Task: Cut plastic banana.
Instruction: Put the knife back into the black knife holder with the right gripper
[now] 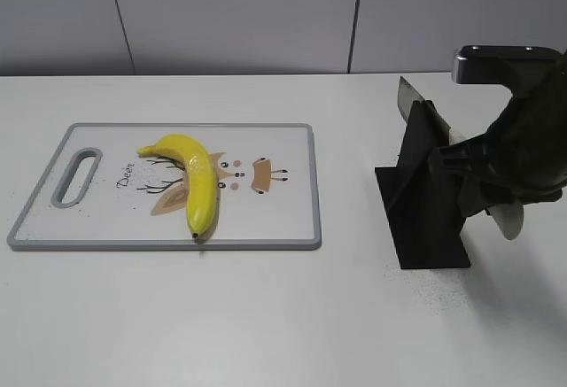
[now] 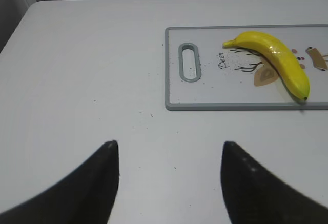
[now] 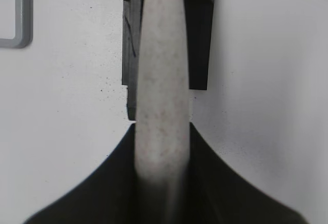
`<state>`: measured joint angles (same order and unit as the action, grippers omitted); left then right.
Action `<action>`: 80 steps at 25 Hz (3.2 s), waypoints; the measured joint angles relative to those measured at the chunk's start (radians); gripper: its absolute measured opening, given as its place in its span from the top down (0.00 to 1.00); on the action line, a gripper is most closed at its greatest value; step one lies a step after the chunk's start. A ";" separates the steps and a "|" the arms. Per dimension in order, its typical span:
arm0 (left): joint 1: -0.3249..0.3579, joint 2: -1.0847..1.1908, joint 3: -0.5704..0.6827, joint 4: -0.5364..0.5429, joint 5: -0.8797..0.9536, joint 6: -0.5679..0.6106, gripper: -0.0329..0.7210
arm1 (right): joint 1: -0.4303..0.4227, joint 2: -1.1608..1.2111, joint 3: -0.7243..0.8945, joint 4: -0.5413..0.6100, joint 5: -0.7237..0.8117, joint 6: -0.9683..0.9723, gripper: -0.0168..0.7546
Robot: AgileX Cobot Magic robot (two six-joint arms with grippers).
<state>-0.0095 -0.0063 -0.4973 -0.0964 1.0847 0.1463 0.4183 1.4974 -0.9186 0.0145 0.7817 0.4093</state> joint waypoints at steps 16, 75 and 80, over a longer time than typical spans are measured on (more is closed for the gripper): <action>0.000 0.000 0.000 0.000 0.000 -0.001 0.17 | 0.000 -0.030 -0.013 0.014 0.005 -0.026 0.11; 0.000 0.000 0.000 0.000 0.000 -0.002 0.21 | 0.000 -1.502 0.419 0.071 0.279 -0.458 0.21; 0.000 0.000 0.000 0.002 0.000 -0.002 0.23 | 0.000 -1.504 0.419 0.075 0.278 -0.458 0.21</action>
<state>-0.0095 -0.0063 -0.4973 -0.0945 1.0847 0.1443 0.4183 -0.0068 -0.4991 0.0897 1.0601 -0.0488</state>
